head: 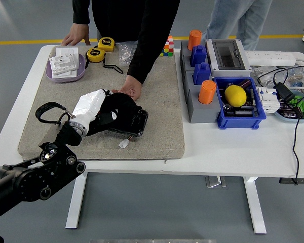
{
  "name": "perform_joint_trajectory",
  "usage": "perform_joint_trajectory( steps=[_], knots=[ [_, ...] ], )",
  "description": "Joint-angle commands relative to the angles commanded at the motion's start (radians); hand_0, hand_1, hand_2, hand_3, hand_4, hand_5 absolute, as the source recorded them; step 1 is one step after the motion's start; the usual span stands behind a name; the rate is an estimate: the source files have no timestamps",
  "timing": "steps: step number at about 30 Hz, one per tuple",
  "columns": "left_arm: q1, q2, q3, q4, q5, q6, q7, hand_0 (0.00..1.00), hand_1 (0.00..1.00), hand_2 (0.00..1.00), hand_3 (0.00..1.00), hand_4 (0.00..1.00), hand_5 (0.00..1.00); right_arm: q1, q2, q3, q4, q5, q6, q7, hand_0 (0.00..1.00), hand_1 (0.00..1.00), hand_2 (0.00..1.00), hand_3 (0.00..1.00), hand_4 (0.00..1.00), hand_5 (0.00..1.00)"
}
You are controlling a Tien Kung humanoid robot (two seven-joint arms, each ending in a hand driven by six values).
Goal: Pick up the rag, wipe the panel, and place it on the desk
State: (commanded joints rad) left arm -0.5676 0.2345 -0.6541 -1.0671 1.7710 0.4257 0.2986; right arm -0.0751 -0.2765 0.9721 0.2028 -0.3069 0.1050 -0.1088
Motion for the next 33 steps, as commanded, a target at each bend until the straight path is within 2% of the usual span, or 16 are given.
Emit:
perform_joint_trajectory(
  steps=[7, 12, 33],
  knots=[
    [-0.001, 0.031, -0.03, 0.002, -0.002, -0.002, -0.004, 0.335, 0.242, 0.563, 0.428, 0.107, 0.002, -0.001, -0.001, 0.009, 0.0, -0.005, 0.0, -0.002, 0.74, 0.667, 0.697, 0.613, 0.998, 0.546],
    [0.014, 0.048, -0.052, 0.013, 0.006, 0.0, -0.007, 0.334, 0.242, 0.56, 0.428, 0.107, 0.002, -0.002, 0.002, 0.011, -0.001, -0.007, 0.001, -0.002, 0.74, 0.667, 0.697, 0.613, 0.998, 0.547],
    [0.041, 0.095, -0.128, 0.044, 0.037, 0.004, -0.006, 0.331, 0.24, 0.55, 0.426, 0.104, 0.002, -0.004, 0.003, 0.022, 0.0, -0.009, 0.001, -0.002, 0.741, 0.666, 0.697, 0.614, 0.998, 0.55]
  ],
)
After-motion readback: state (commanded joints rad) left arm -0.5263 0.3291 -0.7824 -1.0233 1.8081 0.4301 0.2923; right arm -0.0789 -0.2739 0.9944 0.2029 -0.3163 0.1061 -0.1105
